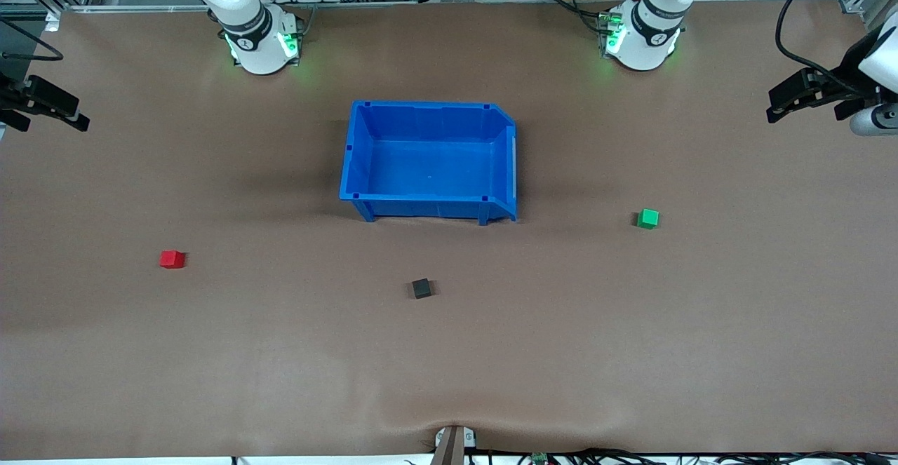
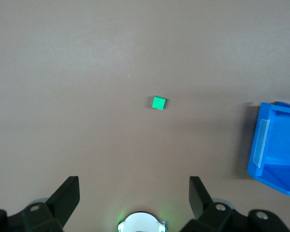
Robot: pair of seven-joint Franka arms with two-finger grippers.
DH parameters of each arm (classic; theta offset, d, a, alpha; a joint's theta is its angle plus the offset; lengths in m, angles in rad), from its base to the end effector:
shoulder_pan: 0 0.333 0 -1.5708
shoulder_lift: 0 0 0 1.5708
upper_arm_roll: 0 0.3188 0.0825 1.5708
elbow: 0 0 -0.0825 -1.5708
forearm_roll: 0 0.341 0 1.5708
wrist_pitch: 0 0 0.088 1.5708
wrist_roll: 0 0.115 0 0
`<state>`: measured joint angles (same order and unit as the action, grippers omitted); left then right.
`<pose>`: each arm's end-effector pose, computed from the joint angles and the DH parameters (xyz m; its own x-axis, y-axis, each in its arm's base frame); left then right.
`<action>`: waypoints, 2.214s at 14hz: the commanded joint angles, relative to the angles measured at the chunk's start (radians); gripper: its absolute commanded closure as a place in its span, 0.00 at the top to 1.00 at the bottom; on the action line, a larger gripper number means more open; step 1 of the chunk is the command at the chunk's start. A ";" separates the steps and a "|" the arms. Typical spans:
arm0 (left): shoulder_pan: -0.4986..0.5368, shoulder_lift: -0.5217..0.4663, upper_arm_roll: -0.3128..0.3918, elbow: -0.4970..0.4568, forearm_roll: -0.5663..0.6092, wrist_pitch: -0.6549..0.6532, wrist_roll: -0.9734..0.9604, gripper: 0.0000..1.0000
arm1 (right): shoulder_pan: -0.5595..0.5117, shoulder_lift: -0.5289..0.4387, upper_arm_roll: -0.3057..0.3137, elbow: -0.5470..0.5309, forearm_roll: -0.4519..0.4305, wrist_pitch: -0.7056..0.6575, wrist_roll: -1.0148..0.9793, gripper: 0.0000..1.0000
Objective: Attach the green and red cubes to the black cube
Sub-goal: 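Move the left gripper toward the green cube while the right gripper starts moving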
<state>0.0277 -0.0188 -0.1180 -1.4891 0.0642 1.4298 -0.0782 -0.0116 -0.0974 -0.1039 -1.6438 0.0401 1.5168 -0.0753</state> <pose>0.4894 -0.0369 0.6513 0.9994 -0.0031 -0.0350 -0.0055 -0.9976 -0.0690 0.4718 -0.0527 0.6314 0.9990 -0.0373 -0.0262 -0.0386 -0.9979 -0.0523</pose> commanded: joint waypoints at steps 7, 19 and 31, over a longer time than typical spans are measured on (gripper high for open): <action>0.001 -0.007 -0.002 0.007 0.002 -0.006 0.018 1.00 | -0.025 0.008 0.004 -0.002 0.006 -0.006 -0.014 1.00; 0.001 0.005 -0.008 -0.080 -0.007 0.018 0.018 1.00 | -0.044 0.077 0.004 0.001 0.006 -0.003 -0.014 1.00; 0.003 -0.015 -0.009 -0.354 -0.007 0.296 0.018 1.00 | -0.057 0.099 0.003 0.002 0.004 0.002 -0.015 1.00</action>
<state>0.0250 -0.0038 -0.1265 -1.7744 0.0642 1.6705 -0.0778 -0.0436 -0.0087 -0.1075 -1.6459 0.0396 1.5184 -0.0777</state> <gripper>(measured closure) 0.000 0.000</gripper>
